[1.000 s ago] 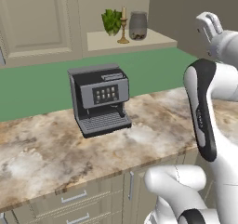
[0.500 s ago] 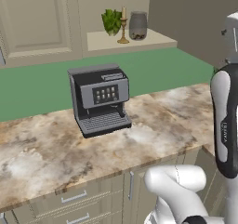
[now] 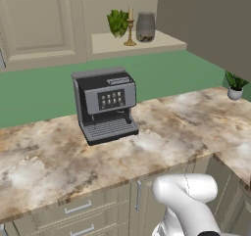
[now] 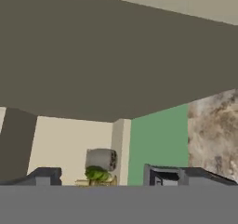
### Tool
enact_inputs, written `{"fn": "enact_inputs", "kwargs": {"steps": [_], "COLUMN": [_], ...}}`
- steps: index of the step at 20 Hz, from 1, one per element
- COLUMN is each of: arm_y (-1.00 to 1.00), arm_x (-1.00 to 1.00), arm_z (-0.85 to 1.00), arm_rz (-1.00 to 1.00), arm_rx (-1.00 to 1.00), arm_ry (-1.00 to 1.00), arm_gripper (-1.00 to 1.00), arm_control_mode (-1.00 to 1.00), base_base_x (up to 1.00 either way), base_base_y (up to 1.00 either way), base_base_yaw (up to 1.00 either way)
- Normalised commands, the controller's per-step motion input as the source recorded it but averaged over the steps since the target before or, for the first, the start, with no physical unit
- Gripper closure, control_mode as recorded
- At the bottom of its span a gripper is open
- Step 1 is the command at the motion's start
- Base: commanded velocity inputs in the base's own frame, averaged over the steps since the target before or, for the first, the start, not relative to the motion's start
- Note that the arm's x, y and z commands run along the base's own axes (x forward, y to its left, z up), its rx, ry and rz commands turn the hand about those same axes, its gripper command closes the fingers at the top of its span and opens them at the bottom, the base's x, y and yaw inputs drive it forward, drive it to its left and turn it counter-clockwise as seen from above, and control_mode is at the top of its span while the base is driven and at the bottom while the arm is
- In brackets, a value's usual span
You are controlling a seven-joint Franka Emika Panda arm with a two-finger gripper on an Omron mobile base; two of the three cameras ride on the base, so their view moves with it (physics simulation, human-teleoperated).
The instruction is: Pick the jar and candle from the dining table and place them in the open cabinet. Close the cabinet after placing the objects.
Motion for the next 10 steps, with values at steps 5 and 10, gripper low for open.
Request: {"fn": "enact_inputs", "kwargs": {"steps": [5,10], "arm_y": [-0.48,-0.27], "arm_x": [-0.39,-0.17], "arm_z": [-0.1,-0.04], "arm_rz": [-0.05,-0.03], "arm_rx": [0.31,0.17], "arm_ry": [-0.04,-0.02], "arm_gripper": [-1.0,-1.0], "arm_control_mode": [-1.0,-1.0], "base_base_x": [0.0,0.0], "base_base_y": [0.0,0.0], "base_base_yaw": [0.0,0.0]}}
